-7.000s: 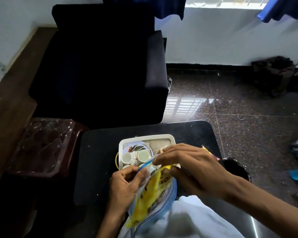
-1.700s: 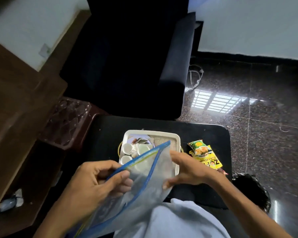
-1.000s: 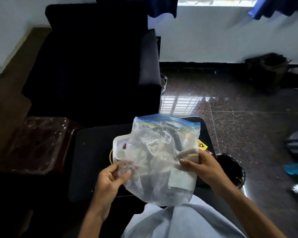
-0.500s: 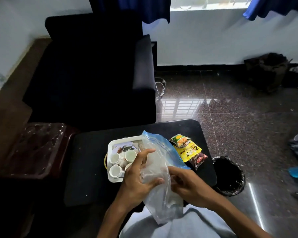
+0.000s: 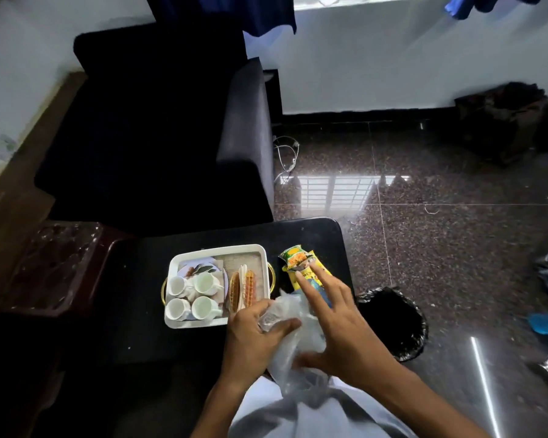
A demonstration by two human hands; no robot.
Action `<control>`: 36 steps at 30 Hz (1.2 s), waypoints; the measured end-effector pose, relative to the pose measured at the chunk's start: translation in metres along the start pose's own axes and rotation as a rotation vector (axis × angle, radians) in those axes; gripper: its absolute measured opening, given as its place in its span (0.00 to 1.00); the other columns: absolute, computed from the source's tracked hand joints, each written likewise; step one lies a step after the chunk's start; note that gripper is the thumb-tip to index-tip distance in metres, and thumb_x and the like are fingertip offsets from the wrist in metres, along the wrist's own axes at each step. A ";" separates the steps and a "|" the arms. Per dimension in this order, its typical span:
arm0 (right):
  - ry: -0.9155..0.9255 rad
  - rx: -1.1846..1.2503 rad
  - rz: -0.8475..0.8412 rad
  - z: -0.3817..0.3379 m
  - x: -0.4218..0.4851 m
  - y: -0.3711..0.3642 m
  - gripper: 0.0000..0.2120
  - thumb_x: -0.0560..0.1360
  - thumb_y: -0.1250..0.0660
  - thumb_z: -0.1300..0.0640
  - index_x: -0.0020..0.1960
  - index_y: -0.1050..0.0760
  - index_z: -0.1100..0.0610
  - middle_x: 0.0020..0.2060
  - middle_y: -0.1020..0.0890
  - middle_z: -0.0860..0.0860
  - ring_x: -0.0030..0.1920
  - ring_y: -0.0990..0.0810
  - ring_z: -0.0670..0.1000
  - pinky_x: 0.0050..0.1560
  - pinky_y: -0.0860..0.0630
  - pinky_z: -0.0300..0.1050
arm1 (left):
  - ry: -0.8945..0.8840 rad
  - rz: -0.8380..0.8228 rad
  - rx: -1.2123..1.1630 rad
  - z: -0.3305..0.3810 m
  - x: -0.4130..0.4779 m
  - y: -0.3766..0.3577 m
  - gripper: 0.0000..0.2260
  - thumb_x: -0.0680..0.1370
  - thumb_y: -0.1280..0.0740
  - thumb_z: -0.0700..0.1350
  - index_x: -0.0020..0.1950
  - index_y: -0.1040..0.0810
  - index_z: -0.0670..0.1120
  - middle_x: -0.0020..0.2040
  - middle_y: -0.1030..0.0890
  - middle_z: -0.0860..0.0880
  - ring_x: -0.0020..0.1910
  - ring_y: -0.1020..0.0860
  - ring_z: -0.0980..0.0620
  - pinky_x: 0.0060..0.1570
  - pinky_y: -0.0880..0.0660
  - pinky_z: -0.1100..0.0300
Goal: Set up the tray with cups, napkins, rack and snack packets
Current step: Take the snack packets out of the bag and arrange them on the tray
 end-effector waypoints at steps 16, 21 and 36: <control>-0.522 0.372 0.661 0.128 -0.047 0.017 0.31 0.76 0.35 0.46 0.77 0.40 0.46 0.67 0.23 0.48 0.64 0.22 0.48 0.63 0.25 0.45 | 0.215 -0.001 -0.179 -0.012 -0.005 -0.090 0.19 0.77 0.28 0.51 0.66 0.26 0.63 0.66 0.25 0.54 0.60 0.21 0.55 0.50 0.22 0.66; -0.554 0.379 0.712 0.133 -0.058 -0.015 0.33 0.73 0.28 0.63 0.70 0.40 0.45 0.58 0.22 0.43 0.50 0.18 0.40 0.45 0.24 0.28 | 0.460 -0.374 -0.741 -0.024 0.003 -0.183 0.23 0.76 0.35 0.64 0.69 0.24 0.57 0.64 0.17 0.52 0.63 0.18 0.50 0.56 0.18 0.54; -0.908 0.321 0.314 0.414 -0.084 -0.128 0.10 0.70 0.25 0.64 0.42 0.24 0.52 0.38 0.21 0.46 0.39 0.22 0.44 0.39 0.29 0.30 | 0.468 -0.266 -0.203 -0.165 0.127 -0.420 0.05 0.72 0.27 0.42 0.47 0.20 0.47 0.43 0.17 0.51 0.42 0.21 0.53 0.46 0.22 0.58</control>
Point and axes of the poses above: each hand's wrist, its own x-axis towards the middle knuckle, its own y-axis out of the back of the hand, z = x × y, the point moved 10 cm from there along x, towards the middle knuckle
